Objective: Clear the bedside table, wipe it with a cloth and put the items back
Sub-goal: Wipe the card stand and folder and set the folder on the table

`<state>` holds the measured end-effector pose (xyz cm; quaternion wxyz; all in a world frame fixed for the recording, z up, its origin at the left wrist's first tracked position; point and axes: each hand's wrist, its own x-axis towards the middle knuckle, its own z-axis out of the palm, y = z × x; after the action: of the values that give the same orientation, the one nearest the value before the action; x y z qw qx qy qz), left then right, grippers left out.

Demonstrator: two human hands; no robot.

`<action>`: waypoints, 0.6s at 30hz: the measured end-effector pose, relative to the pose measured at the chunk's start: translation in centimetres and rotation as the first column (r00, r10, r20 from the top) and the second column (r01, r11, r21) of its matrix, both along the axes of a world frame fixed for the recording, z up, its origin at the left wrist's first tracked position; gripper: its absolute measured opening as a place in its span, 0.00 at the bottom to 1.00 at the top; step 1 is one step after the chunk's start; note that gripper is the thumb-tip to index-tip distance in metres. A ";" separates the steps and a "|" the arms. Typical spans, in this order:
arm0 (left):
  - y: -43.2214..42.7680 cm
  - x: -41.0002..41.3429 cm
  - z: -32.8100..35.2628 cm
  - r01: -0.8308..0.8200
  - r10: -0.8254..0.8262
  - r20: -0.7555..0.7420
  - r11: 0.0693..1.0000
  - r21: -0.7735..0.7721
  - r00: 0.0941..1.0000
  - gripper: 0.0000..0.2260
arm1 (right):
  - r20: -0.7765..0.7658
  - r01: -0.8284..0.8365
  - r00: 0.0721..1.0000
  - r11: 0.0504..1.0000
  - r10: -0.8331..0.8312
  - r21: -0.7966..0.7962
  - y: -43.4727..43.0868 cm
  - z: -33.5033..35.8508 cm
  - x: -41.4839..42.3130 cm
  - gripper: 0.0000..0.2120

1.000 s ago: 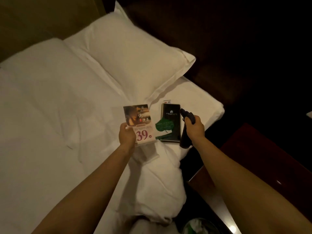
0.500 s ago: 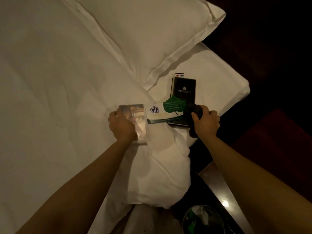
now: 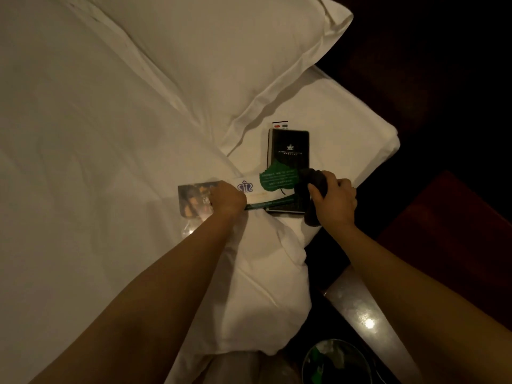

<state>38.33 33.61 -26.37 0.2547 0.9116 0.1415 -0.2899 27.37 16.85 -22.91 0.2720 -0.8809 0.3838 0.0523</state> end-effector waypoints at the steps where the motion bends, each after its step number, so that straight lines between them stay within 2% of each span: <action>1: 0.0 0.0 -0.1 -0.001 0.001 -0.007 1.000 0.011 1.000 0.20 | 0.010 -0.003 1.000 1.000 0.003 0.009 0.3 0.0 0.3 0.21; 4: 0.1 0.0 -0.2 -0.044 0.044 -0.002 0.998 -0.034 0.999 0.19 | 0.047 -0.015 0.999 0.999 0.013 0.045 1.5 0.1 1.4 0.22; 8: 0.6 -0.2 0.6 -0.124 0.122 -0.025 0.968 -0.219 0.992 0.15 | 0.077 -0.089 0.993 0.994 0.084 0.070 3.1 0.1 2.0 0.22; 11: 0.4 -0.9 2.4 -0.248 0.245 -0.067 0.852 -0.461 0.967 0.10 | 0.099 -0.104 0.991 0.991 0.095 0.088 4.1 0.4 2.4 0.22; 13: 0.0 -1.6 3.9 -0.313 0.309 -0.106 0.762 -0.567 0.945 0.06 | 0.131 -0.127 0.985 0.989 0.116 0.076 5.0 0.9 2.8 0.23; 18: -0.4 -2.4 6.6 -0.348 0.384 -0.096 0.670 -0.656 0.918 0.06 | 0.238 -0.309 0.920 0.950 0.312 -0.051 8.1 2.9 3.8 0.23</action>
<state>35.98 33.20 -19.75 0.6165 0.7216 0.2030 -0.2409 31.15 24.99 -20.02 0.2995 -0.9320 0.2033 -0.0159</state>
